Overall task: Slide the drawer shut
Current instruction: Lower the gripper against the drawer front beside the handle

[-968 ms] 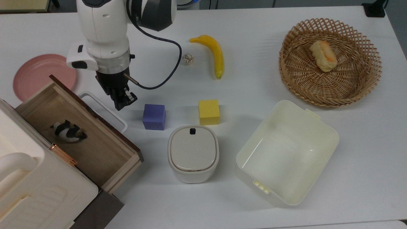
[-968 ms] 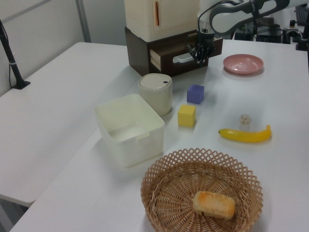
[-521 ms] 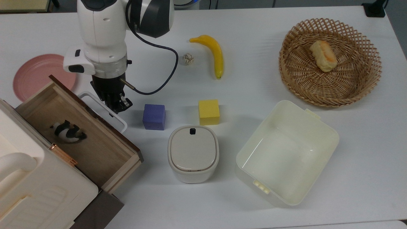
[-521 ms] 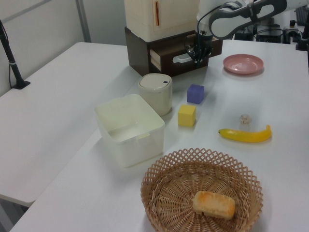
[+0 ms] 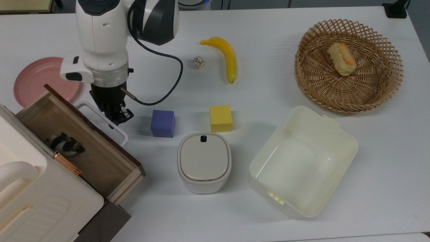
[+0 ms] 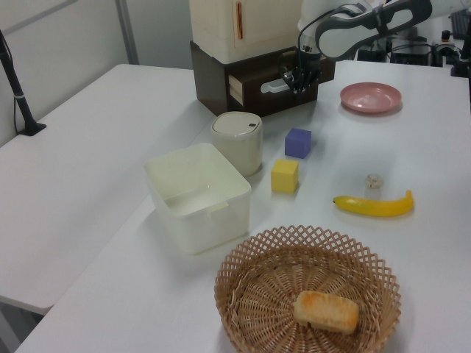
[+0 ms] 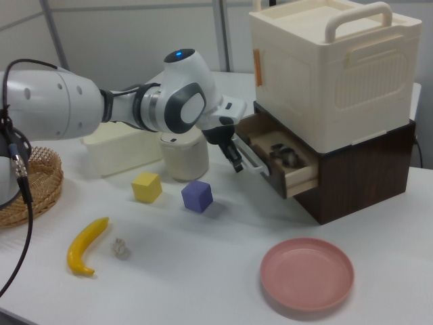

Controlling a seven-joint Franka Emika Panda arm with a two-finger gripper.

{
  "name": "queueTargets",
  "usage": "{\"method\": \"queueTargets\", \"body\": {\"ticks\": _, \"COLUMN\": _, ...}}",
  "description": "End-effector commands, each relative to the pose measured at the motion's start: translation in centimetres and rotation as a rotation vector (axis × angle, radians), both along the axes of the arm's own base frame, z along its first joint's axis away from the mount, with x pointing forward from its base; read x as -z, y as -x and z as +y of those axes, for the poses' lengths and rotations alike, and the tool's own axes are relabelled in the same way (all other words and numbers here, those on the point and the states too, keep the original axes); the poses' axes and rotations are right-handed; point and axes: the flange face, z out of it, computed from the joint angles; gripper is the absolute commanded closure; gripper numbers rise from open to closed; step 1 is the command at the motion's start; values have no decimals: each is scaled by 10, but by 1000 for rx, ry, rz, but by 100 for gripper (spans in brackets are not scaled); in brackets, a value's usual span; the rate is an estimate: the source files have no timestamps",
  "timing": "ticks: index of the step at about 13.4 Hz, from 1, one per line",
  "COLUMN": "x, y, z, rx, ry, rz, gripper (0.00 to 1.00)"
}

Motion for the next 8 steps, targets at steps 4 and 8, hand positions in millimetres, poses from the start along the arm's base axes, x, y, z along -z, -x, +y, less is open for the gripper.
{"method": "queueTargets", "body": {"ticks": 4, "x": 2, "y": -26, "z": -40, "rx": 27, "ry": 79, "rz": -192, "gripper": 100}}
{"method": "queueTargets", "body": {"ticks": 8, "x": 4, "y": -32, "z": -54, "rx": 29, "ry": 97, "rz": -261, "gripper": 100}}
